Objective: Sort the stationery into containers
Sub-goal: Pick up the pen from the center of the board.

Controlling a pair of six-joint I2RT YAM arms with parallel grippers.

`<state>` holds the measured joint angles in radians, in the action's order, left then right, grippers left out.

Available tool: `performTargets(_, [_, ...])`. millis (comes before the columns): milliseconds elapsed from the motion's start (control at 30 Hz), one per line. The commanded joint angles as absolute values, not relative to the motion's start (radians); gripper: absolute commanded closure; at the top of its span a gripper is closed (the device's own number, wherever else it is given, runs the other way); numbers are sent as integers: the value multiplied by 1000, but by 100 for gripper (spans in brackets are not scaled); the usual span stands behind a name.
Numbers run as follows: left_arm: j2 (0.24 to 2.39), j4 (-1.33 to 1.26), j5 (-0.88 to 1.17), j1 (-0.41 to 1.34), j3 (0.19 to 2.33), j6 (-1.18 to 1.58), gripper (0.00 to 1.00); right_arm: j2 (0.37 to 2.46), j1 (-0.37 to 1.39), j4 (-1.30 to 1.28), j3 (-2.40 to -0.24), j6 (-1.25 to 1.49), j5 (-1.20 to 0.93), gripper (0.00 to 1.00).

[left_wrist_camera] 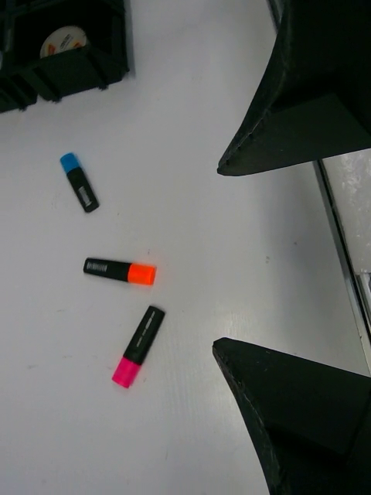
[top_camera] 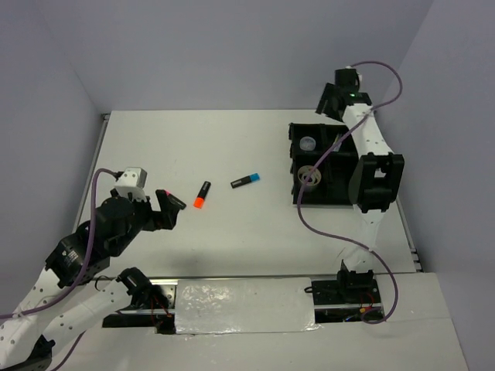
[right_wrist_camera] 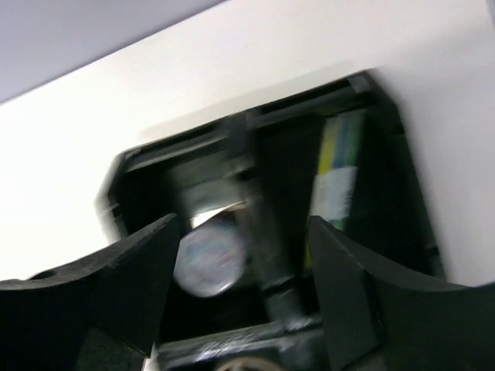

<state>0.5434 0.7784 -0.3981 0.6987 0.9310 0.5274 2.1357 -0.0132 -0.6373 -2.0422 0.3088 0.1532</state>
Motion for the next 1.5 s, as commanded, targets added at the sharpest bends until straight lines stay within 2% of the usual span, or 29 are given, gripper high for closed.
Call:
performTargets(0, [566, 781, -517, 646, 950, 566, 1, 1979, 208, -681, -2034, 275, 236, 22])
performTargets(33, [569, 796, -525, 606, 953, 574, 1, 1958, 248, -684, -1967, 293, 274, 1])
performTargets(200, [545, 761, -470, 506, 936, 546, 1, 1826, 489, -606, -1706, 558, 374, 0])
performTargets(267, [537, 756, -459, 494, 933, 545, 1, 1821, 537, -613, -1677, 706, 457, 0])
performTargets(533, [479, 769, -474, 497, 931, 558, 1, 1980, 644, -883, -1772, 1194, 525, 0])
performTargets(733, [468, 767, -471, 509, 931, 557, 1, 2074, 658, -922, -1782, 1333, 482, 1])
performTargets(1000, [471, 765, -460, 511, 933, 552, 1, 2241, 673, -1002, -1931, 1387, 492, 5])
performTargets(1200, [445, 764, -468, 511, 933, 552, 1, 2332, 675, -1029, -1971, 1376, 492, 15])
performTargets(1233, [442, 764, -466, 511, 933, 551, 1, 2341, 678, -1040, -1982, 1373, 491, 24])
performTargets(1400, [443, 764, -466, 511, 934, 552, 1, 2338, 687, -1035, -1922, 1316, 462, 46])
performTargets(1433, [443, 768, -474, 511, 934, 554, 1, 2332, 689, -1004, -1880, 1298, 451, 55])
performTargets(1467, [439, 773, -480, 511, 937, 560, 1, 2310, 690, -993, -1859, 1280, 428, 59])
